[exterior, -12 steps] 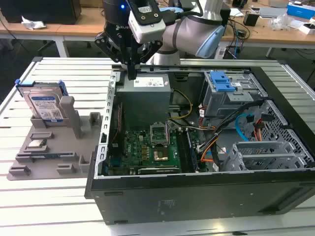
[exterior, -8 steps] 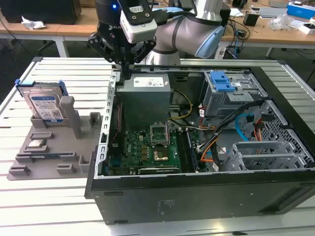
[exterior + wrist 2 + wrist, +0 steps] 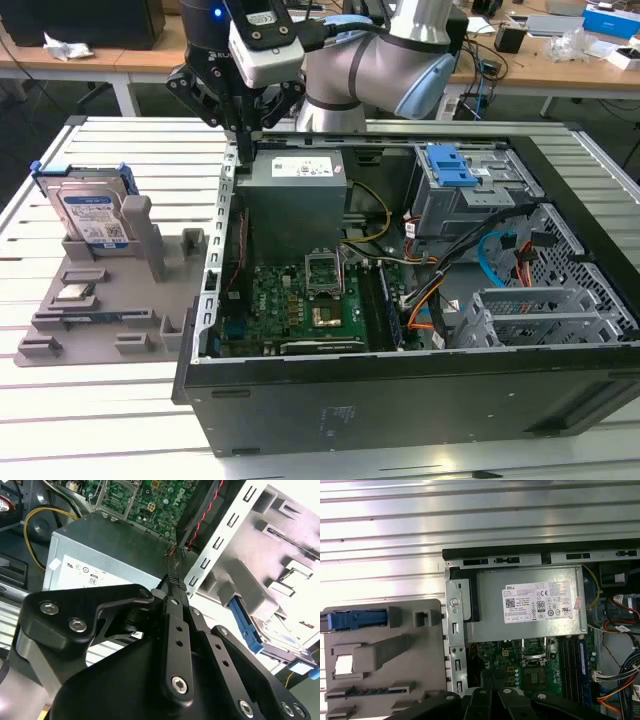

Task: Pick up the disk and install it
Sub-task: 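Reach for the disk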

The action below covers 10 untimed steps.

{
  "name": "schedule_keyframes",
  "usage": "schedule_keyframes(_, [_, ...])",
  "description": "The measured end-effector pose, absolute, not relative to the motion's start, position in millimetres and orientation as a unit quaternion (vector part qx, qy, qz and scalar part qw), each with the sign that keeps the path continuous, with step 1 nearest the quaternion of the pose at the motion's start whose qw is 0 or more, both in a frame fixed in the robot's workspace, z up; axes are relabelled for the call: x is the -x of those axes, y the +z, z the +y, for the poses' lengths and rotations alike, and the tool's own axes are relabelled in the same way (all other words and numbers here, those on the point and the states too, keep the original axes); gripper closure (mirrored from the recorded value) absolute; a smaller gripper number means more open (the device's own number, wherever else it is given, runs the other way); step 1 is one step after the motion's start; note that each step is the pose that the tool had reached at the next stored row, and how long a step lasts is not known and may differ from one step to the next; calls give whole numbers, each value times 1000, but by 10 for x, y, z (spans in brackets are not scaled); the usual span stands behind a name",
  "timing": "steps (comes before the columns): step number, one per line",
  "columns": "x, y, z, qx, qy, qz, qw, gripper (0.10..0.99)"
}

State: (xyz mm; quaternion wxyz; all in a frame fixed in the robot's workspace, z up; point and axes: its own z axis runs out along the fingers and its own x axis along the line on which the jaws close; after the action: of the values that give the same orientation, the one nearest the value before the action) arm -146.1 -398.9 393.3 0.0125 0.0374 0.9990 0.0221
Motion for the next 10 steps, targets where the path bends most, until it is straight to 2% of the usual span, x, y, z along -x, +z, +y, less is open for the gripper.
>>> schedule_keyframes(10, [1715,3933,-3989,-37,22,999,13,980])
